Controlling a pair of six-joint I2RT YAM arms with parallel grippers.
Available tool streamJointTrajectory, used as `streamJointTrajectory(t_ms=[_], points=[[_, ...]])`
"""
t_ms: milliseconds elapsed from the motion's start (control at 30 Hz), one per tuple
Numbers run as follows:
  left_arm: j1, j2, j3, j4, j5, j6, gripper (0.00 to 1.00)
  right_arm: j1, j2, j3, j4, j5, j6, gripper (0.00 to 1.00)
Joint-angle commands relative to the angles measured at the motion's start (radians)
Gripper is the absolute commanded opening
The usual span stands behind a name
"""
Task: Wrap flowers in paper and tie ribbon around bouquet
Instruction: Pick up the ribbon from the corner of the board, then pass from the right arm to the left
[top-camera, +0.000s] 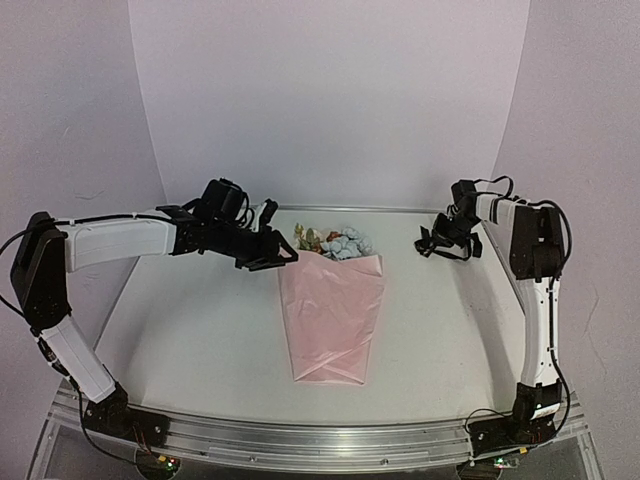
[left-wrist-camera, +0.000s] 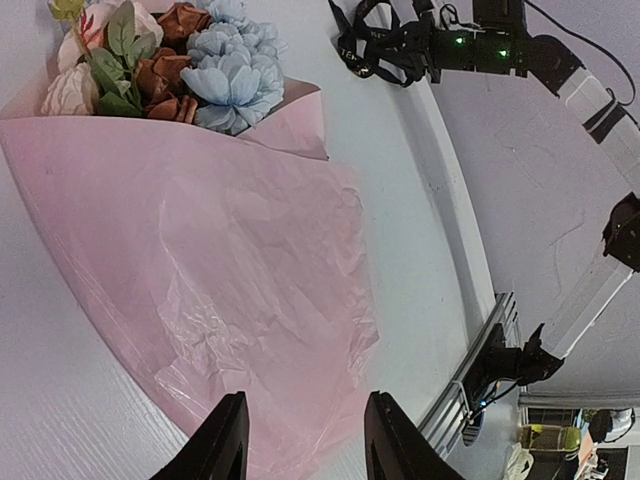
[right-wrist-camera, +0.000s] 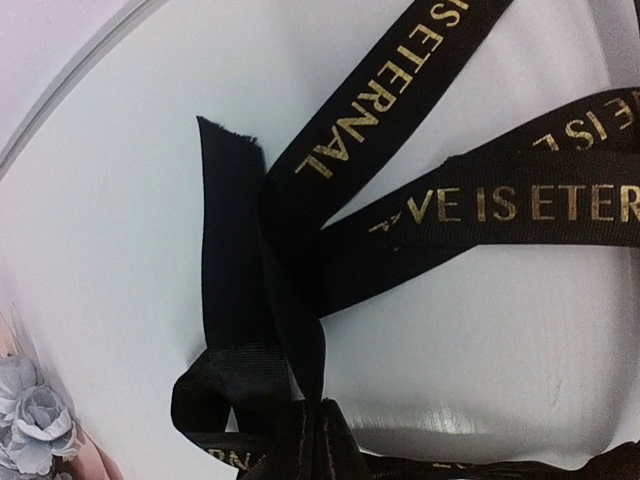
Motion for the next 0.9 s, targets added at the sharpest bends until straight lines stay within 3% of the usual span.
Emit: streamJointTrajectory(t_ms=[0, 167, 300, 500, 633, 867], points=[[-0.005, -0.04, -0.025, 0.094, -0.002, 0.024, 0.42, 0.009, -0.216, -0.101, -0.025, -0.056, 0.076, 0.0], [-0.045, -0.052, -0.007, 0.135, -0.063, 0.111, 0.47, 0.038, -0.484, -0.333, -0.036, -0.071, 0.179, 0.0], [-0.133, -0.033, 0.055, 0.149, -0.19, 0.233, 0.52, 0.101, -0.715, -0.54, -0.027, -0.076, 0.263, 0.0], [-0.241, 0.039, 0.149, 0.225, -0.308, 0.351, 0.62, 0.294, -1.019, -0.741, -0.032, 0.011, 0.388, 0.0], [-0.303, 0.086, 0.199, 0.266, -0.321, 0.41, 0.66, 0.441, -1.103, -0.774, -0.039, 0.094, 0.478, 0.0], [-0.387, 0.118, 0.194, 0.319, -0.344, 0.438, 0.71, 0.602, -1.096, -0.771, 0.0, 0.139, 0.635, 0.0]])
